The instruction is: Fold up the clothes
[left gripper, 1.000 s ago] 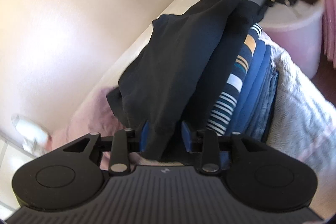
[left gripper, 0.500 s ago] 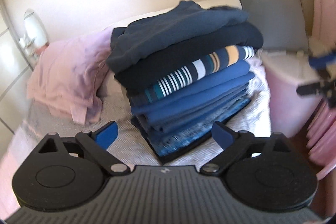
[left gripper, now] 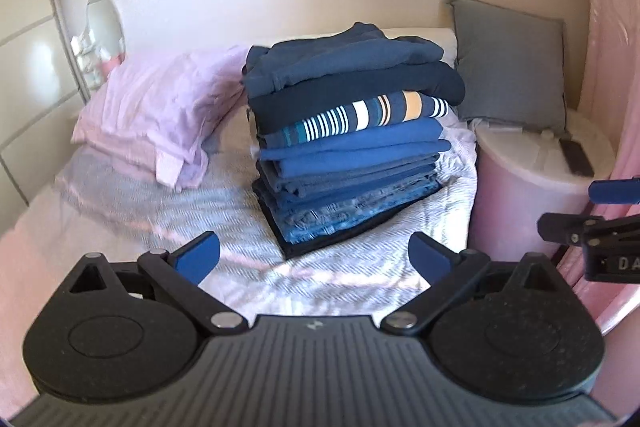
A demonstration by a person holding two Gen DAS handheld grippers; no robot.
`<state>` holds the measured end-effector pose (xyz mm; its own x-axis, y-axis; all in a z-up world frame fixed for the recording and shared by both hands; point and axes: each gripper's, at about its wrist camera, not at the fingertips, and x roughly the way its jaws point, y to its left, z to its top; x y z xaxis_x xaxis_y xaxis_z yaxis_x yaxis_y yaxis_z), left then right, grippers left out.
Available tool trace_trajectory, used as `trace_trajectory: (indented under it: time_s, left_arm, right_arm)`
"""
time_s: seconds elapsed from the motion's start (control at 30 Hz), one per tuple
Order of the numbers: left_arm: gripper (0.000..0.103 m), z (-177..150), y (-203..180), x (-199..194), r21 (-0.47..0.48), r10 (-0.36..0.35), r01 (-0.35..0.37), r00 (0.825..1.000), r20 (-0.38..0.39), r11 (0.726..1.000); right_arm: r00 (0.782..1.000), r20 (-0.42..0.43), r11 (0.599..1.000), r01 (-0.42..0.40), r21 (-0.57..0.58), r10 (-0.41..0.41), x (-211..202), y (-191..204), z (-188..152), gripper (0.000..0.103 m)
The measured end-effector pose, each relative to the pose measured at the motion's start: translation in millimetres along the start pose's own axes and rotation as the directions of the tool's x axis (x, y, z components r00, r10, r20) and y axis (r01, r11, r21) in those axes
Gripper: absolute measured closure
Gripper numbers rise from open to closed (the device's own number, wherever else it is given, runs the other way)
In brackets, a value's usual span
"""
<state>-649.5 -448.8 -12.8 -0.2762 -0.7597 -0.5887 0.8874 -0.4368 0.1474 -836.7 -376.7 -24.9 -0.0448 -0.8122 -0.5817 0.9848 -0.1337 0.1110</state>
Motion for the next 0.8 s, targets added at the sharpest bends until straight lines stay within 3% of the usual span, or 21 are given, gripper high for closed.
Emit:
trace_trajectory:
  time_s: [0.27, 0.8]
  left_arm:
    - [0.004, -11.5, -5.0, -9.8, -0.11, 0.002, -0.005, 1.0, -0.02, 0.994]
    - [0.004, -17.3, -9.2, -4.9, -0.112, 0.041, -0.045, 0.998, -0.038, 0.993]
  right_arm:
    - [1.0, 0.026, 1.0, 0.005, -0.008, -0.005, -14.4, -2.1, 2.8, 0.026]
    - [1.0, 0.024, 0.999, -0.006, 0.033, 0.005, -13.8, -4.7, 1.4, 0.026]
